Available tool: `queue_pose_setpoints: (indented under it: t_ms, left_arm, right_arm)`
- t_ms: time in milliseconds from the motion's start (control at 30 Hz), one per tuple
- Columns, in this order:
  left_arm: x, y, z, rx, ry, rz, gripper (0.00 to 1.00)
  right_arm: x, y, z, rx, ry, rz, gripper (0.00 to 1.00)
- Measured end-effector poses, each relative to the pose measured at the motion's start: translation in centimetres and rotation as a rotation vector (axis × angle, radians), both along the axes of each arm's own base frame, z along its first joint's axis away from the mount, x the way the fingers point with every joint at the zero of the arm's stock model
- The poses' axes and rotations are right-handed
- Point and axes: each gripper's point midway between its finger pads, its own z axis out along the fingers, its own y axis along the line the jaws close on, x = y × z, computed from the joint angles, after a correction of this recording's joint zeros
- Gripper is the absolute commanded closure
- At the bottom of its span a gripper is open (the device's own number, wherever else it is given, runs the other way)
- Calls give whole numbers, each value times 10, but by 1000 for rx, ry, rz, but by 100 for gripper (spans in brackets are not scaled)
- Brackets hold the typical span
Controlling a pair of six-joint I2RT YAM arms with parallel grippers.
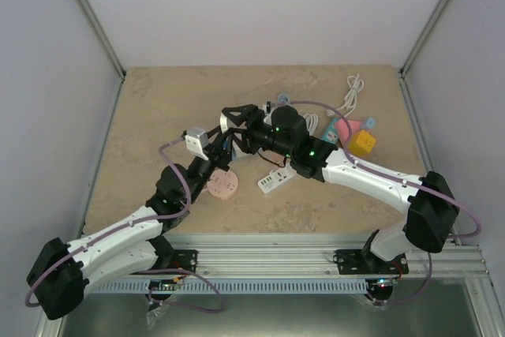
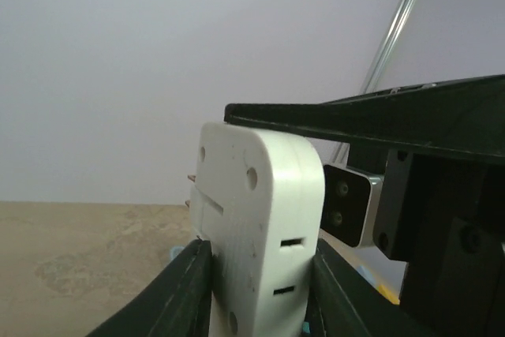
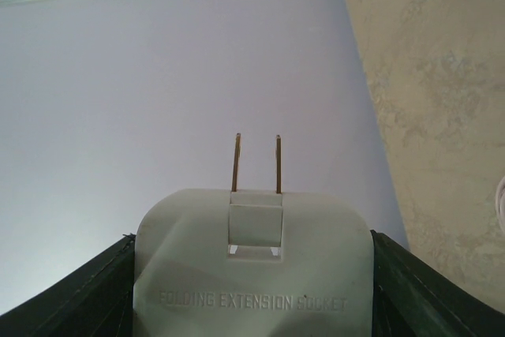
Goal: Insert the plug
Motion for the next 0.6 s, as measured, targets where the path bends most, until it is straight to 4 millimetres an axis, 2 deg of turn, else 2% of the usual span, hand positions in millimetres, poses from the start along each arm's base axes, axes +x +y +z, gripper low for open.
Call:
queue_pose_setpoints:
  t_ms: [100,167,233,367,500,600]
  left_arm:
    - [3,-3,0,45,-44,13,93]
    - [7,-5,-4,109,-73,36,100]
    - [10,-7,-7,142,-86,45,100]
    - [11,-8,-6,151,-105,50,100]
    - [13,-12,-2,152,-97,37,100]
    - [12,-18,-6,158,-53,7,100]
  right_arm:
    - [4,-3,-3,-5,15,-27,45]
    - [9,-7,-7,-13,32,-52,40]
    - [11,-9,-10,-23,41,-65,30]
    - [12,-10,-10,-36,18,-56,4]
    - [8,-11,-12,-81,-66,12,2]
    - [11,-30,-15,-127,-178,38,2]
